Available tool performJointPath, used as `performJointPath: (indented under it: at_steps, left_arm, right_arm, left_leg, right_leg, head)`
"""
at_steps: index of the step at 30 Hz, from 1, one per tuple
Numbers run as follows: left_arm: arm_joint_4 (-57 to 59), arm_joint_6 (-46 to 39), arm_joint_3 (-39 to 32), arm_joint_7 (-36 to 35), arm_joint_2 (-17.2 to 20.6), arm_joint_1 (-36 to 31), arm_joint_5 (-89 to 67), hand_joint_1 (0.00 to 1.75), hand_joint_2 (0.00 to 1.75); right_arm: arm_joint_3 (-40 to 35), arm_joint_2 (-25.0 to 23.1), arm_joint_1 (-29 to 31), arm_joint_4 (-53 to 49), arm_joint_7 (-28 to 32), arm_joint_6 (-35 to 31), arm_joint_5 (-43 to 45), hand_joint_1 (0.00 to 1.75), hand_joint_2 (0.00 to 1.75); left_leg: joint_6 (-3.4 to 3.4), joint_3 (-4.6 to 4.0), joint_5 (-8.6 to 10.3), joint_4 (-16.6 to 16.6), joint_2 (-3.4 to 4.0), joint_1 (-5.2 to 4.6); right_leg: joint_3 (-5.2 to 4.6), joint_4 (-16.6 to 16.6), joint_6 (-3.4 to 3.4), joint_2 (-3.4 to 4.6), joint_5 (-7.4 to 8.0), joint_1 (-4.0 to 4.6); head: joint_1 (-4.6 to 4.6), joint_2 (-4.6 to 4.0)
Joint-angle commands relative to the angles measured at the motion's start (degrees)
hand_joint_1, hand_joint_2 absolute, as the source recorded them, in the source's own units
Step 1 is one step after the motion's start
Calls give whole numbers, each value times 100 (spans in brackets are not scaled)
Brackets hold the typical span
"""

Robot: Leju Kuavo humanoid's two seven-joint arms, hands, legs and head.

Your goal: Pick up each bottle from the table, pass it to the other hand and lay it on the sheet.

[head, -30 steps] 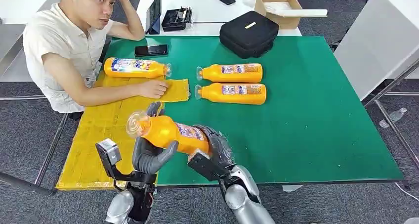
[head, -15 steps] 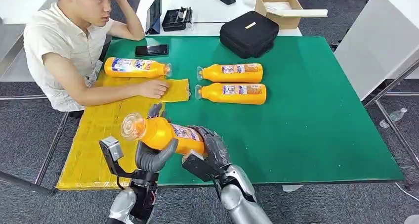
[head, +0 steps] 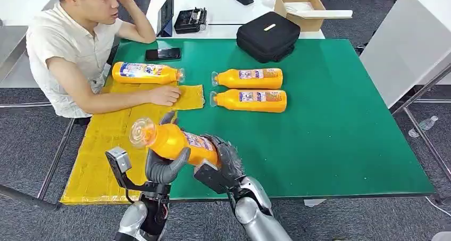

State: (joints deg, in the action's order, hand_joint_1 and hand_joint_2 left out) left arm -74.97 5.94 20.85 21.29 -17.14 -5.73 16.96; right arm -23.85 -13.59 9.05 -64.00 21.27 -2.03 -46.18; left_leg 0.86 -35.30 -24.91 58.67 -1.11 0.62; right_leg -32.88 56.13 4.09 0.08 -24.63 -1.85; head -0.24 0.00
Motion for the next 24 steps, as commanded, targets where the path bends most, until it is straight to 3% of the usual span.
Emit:
performJointPath:
  at_steps: [1, 2, 3, 4, 24]
  left_arm:
    - [143, -141, 25, 91, -286, -171, -180, 175, 175]
    - [141, -155, 23, 91, -286, -179, -208, 175, 175]
    - [130, -179, 20, 103, -286, -180, -251, 175, 175]
    - [96, -276, 22, 90, -286, -187, -464, 175, 175]
    - [-564, -1289, -232, 277, -271, -170, -2032, 175, 175]
  right_arm:
    - [-121, 123, 178, 480, 83, 128, 204, 166, 175]
    - [-115, 121, 183, 482, 85, 125, 209, 124, 175]
    - [-103, 113, 191, 498, 85, 126, 219, 16, 175]
    - [-53, 87, 196, 566, 16, 184, 279, 0, 175]
    - [304, 106, 15, 748, 46, -45, 407, 0, 175]
  left_leg:
    - [0, 15, -6, 2, 2, 7]
    - [0, 8, -2, 1, -1, 4]
    - [1, 18, -6, 2, 1, 6]
    - [0, 11, -5, 3, 2, 7]
    - [1, 8, -2, 0, 0, 3]
  right_leg:
    - [22, -6, -21, -8, -5, 11]
    - [12, -3, -14, -8, -3, 7]
    - [24, -5, -23, -10, -6, 10]
    - [16, -4, -19, -7, -4, 10]
    - [11, -3, -15, -7, -3, 6]
  head:
    - [0, 0]
    - [0, 0]
    - [0, 0]
    - [0, 0]
    - [0, 0]
